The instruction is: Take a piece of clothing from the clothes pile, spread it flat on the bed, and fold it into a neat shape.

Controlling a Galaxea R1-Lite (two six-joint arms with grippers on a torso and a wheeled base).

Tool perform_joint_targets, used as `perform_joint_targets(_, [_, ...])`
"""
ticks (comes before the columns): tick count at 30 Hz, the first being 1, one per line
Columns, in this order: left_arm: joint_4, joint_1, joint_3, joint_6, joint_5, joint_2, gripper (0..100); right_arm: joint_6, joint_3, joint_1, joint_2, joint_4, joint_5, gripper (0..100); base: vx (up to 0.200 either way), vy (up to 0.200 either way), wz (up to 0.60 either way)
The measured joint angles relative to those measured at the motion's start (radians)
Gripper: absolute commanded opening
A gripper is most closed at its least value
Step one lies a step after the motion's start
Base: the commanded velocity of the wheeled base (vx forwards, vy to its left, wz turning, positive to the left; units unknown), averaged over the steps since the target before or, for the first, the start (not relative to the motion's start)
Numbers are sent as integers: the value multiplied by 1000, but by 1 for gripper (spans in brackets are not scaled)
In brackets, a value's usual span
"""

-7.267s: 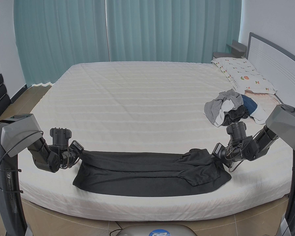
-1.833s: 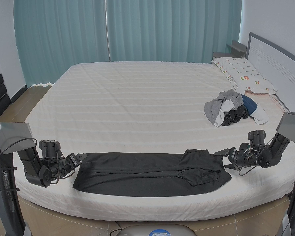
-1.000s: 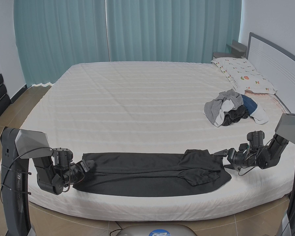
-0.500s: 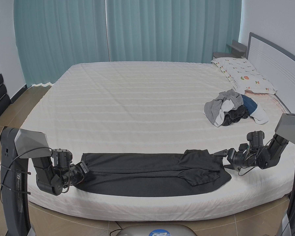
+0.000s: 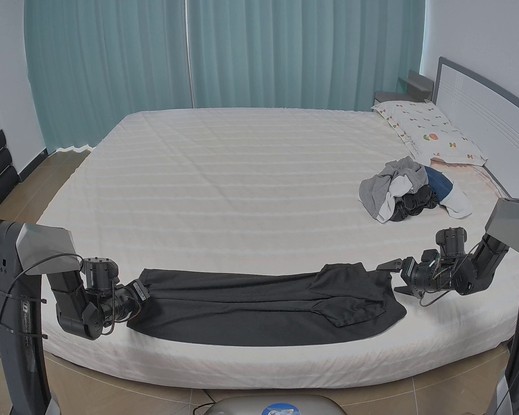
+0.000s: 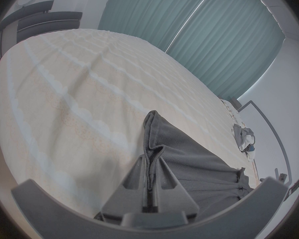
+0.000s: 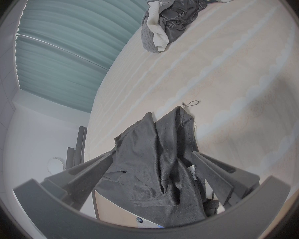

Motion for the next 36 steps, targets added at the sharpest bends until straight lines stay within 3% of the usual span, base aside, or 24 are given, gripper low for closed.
perform_joint_targets(10, [40, -1, 4, -10, 11, -29, 0, 195, -44, -14, -11, 0, 1, 100, 0, 0, 0])
perform_joint_targets(21, [61, 18, 0, -11, 14, -51, 0, 198, -58, -16, -16, 0, 0, 100, 0, 0, 0])
perform_joint_targets(36, [92, 103, -12, -11, 0, -68, 0, 197, -58, -12, -16, 1, -3, 100, 0, 0, 0])
